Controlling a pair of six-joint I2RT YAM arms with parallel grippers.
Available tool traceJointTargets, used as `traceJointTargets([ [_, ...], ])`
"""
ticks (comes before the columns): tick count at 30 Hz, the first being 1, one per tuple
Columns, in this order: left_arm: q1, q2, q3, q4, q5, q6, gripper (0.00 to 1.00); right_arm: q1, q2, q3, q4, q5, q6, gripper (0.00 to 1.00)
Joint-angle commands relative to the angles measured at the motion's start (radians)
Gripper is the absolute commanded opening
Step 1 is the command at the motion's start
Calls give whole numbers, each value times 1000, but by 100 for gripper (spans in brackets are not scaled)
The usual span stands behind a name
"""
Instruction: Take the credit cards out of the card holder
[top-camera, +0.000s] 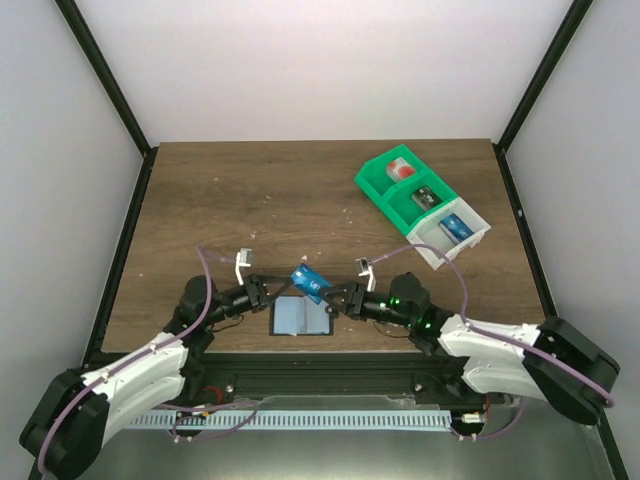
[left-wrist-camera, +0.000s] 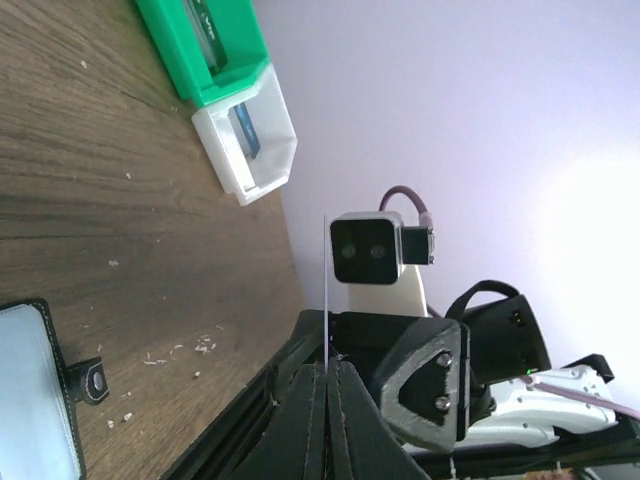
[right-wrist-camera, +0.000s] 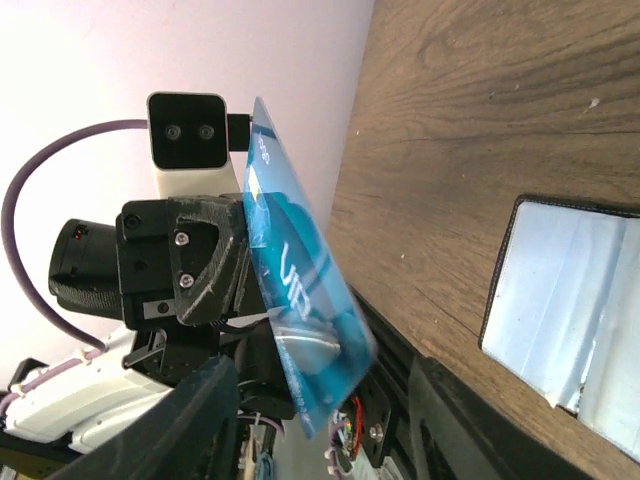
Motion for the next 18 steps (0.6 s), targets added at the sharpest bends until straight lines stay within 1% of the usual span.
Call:
traceJointTargets([
  [1, -4, -57, -48, 60, -90, -54, 0, 3, 85, 36, 190, -49, 78, 44],
  [4, -4, -93, -52, 12, -128, -42, 0, 2, 128, 60, 193, -65, 43, 34],
  [6, -5, -115, -54, -3, -141, -30, 0, 3, 150, 55, 224, -68, 57, 27],
  [8, -5, -130, -59, -21, -162, -33, 0, 4, 173, 50, 267, -83, 75, 23],
  [15, -5, -140, -67, -43, -183, -32, 0, 10, 234, 68, 322, -81, 94, 23],
  [18, -5, -144, -76, -35, -182, -38, 0, 10, 246, 87, 325, -82, 87, 21],
])
